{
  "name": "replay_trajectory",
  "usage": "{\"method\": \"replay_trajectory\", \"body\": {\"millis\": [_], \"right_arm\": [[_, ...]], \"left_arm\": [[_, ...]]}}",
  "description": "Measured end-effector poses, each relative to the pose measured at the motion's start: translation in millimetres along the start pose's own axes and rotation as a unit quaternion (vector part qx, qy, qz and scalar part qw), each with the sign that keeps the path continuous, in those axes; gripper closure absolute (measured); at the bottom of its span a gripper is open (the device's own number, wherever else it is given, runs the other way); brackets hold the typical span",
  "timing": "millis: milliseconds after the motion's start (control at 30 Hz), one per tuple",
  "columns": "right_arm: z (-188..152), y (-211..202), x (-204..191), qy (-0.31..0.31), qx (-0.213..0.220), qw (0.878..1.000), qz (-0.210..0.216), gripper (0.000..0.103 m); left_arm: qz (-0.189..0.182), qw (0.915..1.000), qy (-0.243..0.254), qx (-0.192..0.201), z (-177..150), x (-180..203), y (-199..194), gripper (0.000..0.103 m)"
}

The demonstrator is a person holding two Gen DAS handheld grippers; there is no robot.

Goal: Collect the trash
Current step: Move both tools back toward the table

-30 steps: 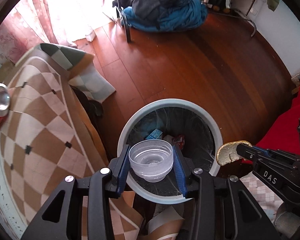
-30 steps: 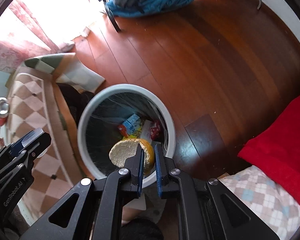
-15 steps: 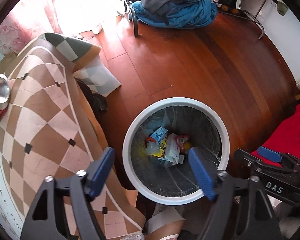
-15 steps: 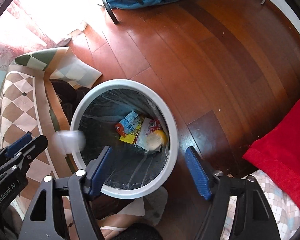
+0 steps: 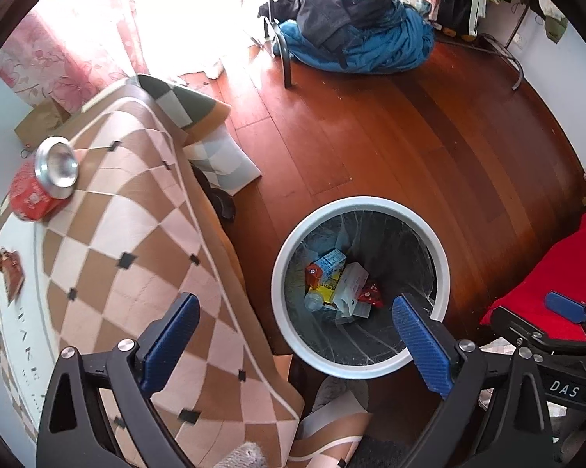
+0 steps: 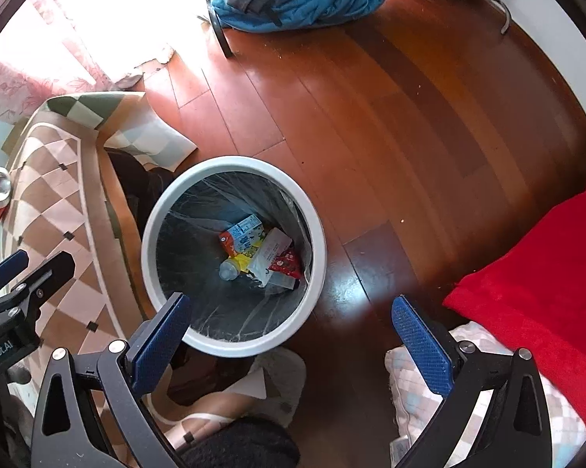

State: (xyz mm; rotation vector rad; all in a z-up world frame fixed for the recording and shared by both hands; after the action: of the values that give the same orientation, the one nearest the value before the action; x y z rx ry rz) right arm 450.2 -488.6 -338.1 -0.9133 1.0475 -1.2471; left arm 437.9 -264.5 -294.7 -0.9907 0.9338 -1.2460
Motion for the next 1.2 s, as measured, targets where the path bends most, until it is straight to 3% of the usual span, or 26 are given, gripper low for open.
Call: {"method": "replay_trajectory", "body": {"millis": [633, 900, 1033, 1200], "right_arm": [[-40, -146, -36, -0.015, 0.088, 0.996, 0.014, 0.0], [-52, -209, -61, -0.011, 0.128, 0.991, 0.043, 0.0], [-40, -224, -108, -0.06, 0.128, 0.987, 0.073, 0.0], [-7, -200, -224, -0.209, 0.102, 0.971, 0.06, 0.0]], "left_arm": [[-0.017, 0.996, -0.02, 0.086, -24, -27, -129, 0.002], [-0.012, 0.9908, -0.061, 0.12, -31, -71, -180, 0.002], [0.017, 0.9837, -0.113, 0.139, -31, -124, -190, 0.002], [0.08, 0.9713, -0.195, 0.11, -41, -217, -156, 0.002]]}}
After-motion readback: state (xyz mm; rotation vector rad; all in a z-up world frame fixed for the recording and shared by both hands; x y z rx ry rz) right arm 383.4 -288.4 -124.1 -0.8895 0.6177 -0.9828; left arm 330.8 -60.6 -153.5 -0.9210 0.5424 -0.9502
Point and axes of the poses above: each gripper's, at about its wrist camera, not at the fingertips, and y roughly the way its jaws point, x to its right, z to its top, the point moved 1 cm from there along y, roughly the way its jaws point, and after that the axes turned 2 degrees about x, right-handed, at the moved point
